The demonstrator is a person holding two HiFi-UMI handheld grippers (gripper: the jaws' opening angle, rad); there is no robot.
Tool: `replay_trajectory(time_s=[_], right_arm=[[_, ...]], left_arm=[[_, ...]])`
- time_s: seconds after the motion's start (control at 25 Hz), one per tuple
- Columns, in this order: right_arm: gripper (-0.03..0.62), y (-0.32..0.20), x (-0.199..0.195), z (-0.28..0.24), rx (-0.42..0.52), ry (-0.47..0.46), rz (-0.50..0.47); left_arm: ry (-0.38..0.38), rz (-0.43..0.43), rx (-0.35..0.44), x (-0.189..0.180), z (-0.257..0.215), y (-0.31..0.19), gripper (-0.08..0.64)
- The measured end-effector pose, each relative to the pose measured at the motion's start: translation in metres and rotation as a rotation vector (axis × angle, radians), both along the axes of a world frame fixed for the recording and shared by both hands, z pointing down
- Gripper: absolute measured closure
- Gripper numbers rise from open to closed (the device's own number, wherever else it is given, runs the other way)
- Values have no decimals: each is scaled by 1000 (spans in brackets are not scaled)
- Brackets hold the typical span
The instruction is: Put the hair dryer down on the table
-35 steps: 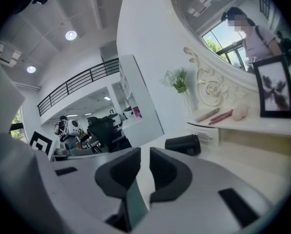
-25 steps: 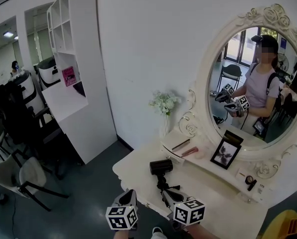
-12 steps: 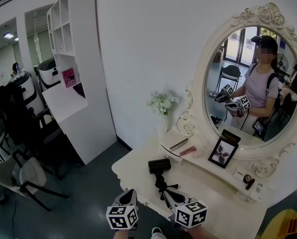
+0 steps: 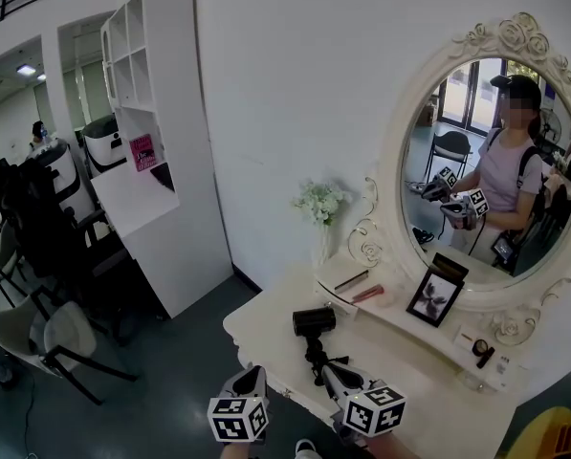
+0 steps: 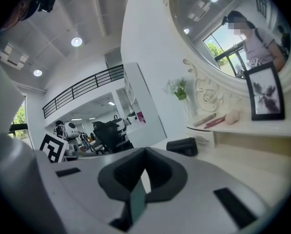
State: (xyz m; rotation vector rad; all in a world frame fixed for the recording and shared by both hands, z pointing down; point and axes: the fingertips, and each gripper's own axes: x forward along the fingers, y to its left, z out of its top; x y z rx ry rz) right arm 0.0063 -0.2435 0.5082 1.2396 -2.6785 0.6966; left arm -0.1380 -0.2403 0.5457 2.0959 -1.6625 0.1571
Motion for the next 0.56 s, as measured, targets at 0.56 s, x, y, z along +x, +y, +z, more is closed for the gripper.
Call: replay_trajectory(time_s=[0.56], right_arm=[[591,-3,-9,3,1,-8,-16]], left_arm=[[-7,-17,-3,-9,4,1,560]])
